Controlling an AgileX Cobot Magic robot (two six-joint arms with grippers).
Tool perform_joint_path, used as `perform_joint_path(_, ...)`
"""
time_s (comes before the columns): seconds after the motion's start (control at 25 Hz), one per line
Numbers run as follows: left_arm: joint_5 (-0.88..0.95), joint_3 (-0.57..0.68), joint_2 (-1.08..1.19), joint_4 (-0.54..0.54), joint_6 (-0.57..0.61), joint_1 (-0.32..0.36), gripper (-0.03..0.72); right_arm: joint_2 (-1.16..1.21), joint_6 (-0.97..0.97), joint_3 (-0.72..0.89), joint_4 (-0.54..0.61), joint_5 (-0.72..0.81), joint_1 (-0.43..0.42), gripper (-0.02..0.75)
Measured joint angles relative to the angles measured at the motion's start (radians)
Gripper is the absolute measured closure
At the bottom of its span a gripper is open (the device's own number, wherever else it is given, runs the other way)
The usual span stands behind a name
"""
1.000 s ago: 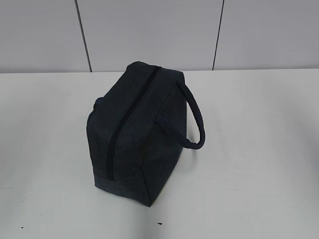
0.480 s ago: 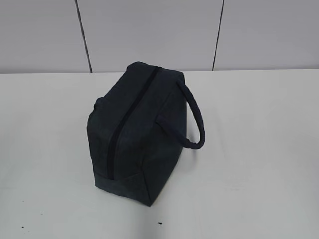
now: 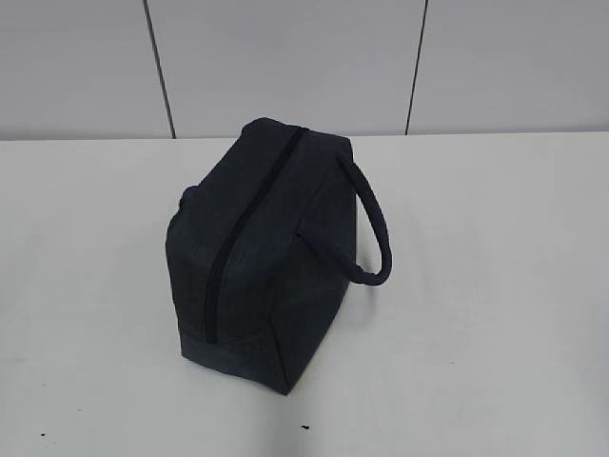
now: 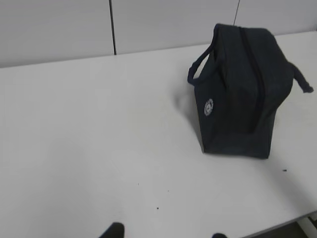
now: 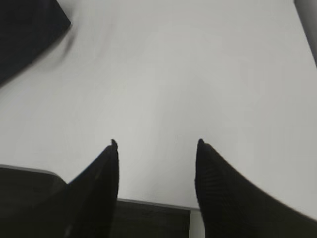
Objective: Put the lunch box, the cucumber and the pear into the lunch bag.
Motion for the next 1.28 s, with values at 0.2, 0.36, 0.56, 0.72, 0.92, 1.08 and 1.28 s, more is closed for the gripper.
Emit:
perform_joint_path(0.2,-0.007,0.081,0.0,0.0,0.0,0.0,0.354,0.0,0.0,0.076,0.0,-0.007,0.002,0.351)
perform_joint_path(0.36,-0.068,0.086,0.0,0.0,0.0,0.0,0.354,0.0,0.0,0.089,0.002,-0.062,0.002,0.351)
perform_joint_path(0.56,-0.102,0.094,0.0,0.0,0.0,0.0,0.354,0.0,0.0,0.113,0.002,-0.106,0.002,0.351)
perform_joint_path(0.72,-0.171,0.131,0.0,0.002,0.0,0.0,0.362,0.0,0.0,0.119,0.002,-0.115,0.002,0.352)
perform_joint_path(0.92,-0.181,0.135,0.0,-0.001,0.0,0.0,0.384,0.0,0.002,0.119,0.002,-0.117,0.002,0.352)
perform_joint_path(1.08,-0.183,0.135,0.0,-0.001,0.0,0.0,0.412,0.0,0.002,0.119,0.002,-0.117,0.002,0.352)
perform_joint_path(1.28,-0.183,0.136,0.0,-0.001,0.0,0.0,0.44,0.0,0.002,0.119,0.002,-0.117,0.002,0.352)
